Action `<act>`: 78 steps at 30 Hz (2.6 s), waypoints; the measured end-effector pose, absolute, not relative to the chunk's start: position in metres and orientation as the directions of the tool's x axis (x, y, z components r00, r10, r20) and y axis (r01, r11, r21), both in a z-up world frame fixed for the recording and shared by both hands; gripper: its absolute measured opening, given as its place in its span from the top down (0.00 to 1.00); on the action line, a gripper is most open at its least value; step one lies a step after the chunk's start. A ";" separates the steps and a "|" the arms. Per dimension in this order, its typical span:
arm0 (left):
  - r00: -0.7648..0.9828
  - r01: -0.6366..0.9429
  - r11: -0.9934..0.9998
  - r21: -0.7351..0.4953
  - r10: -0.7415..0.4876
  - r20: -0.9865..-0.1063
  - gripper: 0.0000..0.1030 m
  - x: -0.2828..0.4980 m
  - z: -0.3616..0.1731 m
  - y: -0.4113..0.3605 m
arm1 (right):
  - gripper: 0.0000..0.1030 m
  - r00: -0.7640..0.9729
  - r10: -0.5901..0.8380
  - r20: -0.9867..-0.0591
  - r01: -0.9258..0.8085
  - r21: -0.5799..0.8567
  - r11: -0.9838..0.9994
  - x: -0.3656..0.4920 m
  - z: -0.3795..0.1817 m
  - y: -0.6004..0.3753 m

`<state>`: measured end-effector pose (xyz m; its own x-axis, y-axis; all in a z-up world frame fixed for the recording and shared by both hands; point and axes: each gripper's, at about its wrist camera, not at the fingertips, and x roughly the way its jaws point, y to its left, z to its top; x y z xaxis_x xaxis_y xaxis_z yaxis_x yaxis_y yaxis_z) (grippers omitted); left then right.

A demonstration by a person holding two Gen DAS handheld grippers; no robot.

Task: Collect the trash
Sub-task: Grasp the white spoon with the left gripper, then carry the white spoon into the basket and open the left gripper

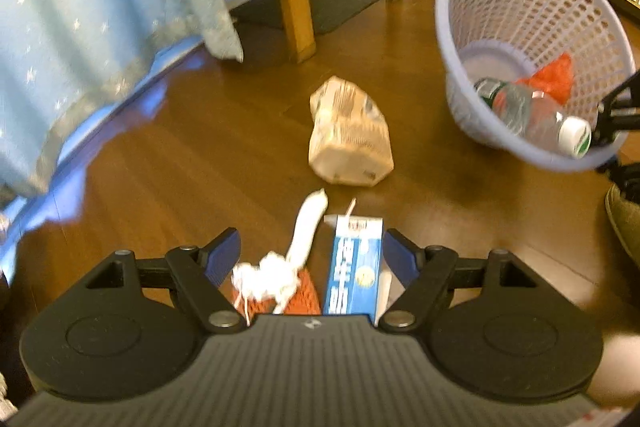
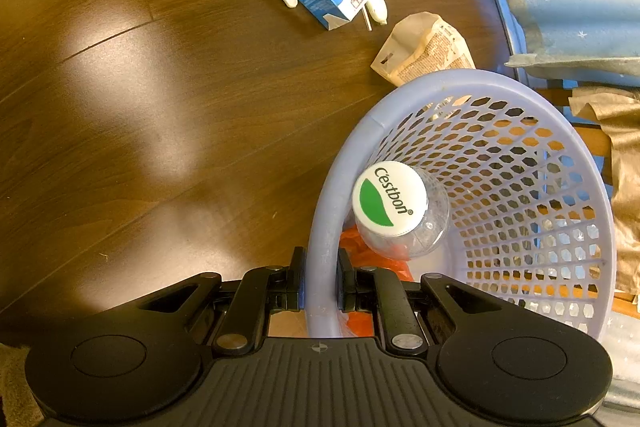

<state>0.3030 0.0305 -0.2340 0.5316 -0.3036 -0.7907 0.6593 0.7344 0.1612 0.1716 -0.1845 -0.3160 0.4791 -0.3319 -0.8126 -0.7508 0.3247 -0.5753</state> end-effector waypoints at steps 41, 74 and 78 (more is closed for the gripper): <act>0.392 0.772 0.619 0.144 -0.285 -0.875 0.61 0.231 -0.378 0.063 | 0.90 0.473 -0.332 -0.816 -0.759 -0.569 0.316 0.175 -0.316 -0.175; 0.355 0.781 0.619 0.083 -0.332 -0.874 0.71 0.241 -0.378 0.073 | 0.90 0.472 -0.327 -0.819 -0.760 -0.566 0.320 0.177 -0.316 -0.174; 0.352 0.786 0.613 0.084 -0.332 -0.875 0.72 0.241 -0.378 0.072 | 0.90 0.473 -0.326 -0.819 -0.760 -0.566 0.319 0.178 -0.316 -0.174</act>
<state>0.2412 0.0723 -0.3778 0.3524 -0.3323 -0.8748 0.7858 0.6128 0.0838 0.1780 -0.1736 -0.3160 0.4727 -0.3260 -0.8187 -0.7601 0.3191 -0.5660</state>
